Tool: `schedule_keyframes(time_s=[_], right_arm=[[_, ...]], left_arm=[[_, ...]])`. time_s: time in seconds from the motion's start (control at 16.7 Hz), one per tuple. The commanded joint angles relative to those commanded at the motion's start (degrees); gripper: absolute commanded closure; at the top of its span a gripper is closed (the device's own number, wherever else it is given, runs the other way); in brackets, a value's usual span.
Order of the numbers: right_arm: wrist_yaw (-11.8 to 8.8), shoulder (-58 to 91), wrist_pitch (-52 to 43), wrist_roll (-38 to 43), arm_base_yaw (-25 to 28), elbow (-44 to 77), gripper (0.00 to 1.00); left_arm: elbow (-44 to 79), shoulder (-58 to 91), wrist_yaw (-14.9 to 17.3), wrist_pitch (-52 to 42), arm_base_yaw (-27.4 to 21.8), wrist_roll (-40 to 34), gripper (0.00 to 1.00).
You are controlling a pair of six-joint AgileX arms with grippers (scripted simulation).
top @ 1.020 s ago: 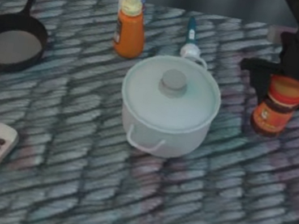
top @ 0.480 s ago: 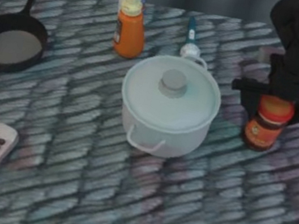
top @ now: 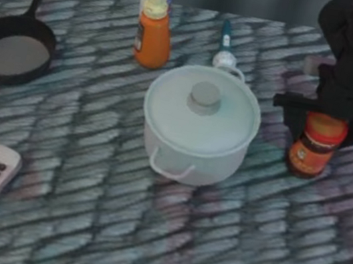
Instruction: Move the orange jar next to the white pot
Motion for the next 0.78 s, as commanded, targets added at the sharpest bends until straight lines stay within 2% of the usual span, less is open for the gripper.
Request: schedule_keyframes(time_s=[0.42, 0.78], right_arm=[[0.00, 0.00, 0.00, 0.00, 0.00, 0.00, 0.02], [0.00, 0.00, 0.00, 0.00, 0.00, 0.00, 0.00]], left_arm=[[0.00, 0.00, 0.00, 0.00, 0.00, 0.00, 0.00], [0.00, 0.00, 0.00, 0.00, 0.00, 0.00, 0.00]])
